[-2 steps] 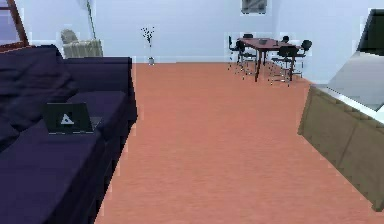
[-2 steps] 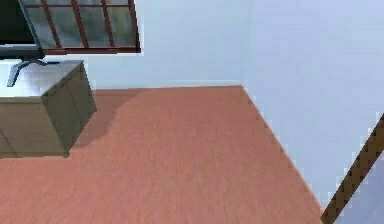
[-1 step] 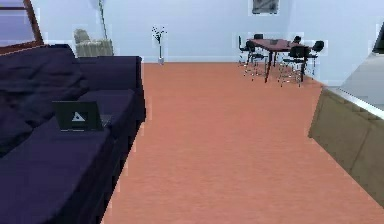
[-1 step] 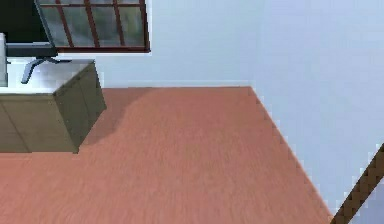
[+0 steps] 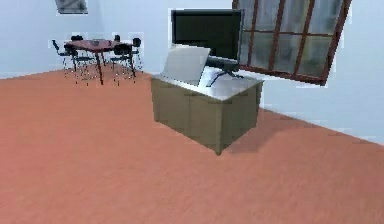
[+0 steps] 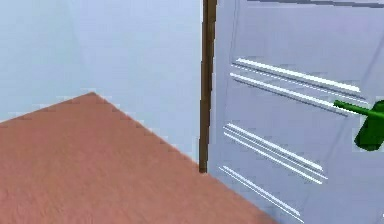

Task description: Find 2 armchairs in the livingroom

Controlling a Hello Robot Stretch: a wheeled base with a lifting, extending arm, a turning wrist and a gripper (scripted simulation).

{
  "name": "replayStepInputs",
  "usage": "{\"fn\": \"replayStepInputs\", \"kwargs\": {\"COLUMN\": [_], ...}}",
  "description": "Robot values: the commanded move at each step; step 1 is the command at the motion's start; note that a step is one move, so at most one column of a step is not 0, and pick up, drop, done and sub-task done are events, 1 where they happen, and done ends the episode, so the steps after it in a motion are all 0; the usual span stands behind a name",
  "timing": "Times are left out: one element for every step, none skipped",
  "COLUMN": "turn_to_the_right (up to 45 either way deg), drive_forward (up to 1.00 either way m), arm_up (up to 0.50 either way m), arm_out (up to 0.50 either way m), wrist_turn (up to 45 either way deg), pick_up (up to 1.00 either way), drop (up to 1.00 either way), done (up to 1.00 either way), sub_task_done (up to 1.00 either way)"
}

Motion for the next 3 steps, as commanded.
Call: {"fn": "replayStepInputs", "kwargs": {"turn_to_the_right": [45.0, 42.0, 0.0], "drive_forward": [0.0, 0.0, 0.2], "arm_up": [0.0, 0.0, 0.0], "arm_out": [0.0, 0.0, 0.0], "wrist_turn": [0.0, 0.0, 0.0], "pick_up": [0.0, 0.0, 0.0], "drop": [0.0, 0.0, 0.0], "done": [0.0, 0.0, 0.0], "sub_task_done": [0.0, 0.0, 0.0]}}
